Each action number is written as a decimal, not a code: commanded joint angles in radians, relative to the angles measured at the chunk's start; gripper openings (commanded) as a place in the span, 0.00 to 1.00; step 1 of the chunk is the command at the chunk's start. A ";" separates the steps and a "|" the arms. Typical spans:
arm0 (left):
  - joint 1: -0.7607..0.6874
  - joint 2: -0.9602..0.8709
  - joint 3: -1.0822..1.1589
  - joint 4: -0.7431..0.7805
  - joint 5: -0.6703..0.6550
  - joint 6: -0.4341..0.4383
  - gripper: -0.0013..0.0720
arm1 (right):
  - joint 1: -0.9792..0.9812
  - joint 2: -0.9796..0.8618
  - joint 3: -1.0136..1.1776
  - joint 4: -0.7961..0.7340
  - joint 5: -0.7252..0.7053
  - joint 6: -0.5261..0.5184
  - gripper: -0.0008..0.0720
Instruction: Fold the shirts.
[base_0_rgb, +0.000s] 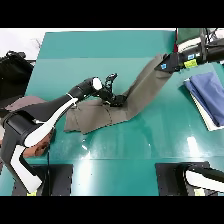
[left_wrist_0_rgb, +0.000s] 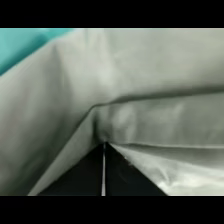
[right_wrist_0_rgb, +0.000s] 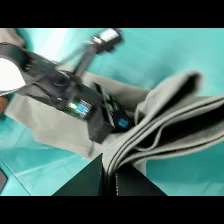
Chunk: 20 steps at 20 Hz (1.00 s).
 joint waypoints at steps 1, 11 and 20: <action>0.043 0.040 0.045 0.014 -0.044 0.022 0.06 | 0.072 0.002 0.051 0.005 -0.018 0.029 0.03; 0.430 0.454 0.197 0.265 -0.222 0.029 0.06 | 0.685 -0.224 0.052 0.208 -0.563 0.008 0.10; 0.520 0.571 0.193 0.304 -0.326 0.040 0.06 | 0.645 -0.278 0.005 0.071 -0.476 -0.002 0.51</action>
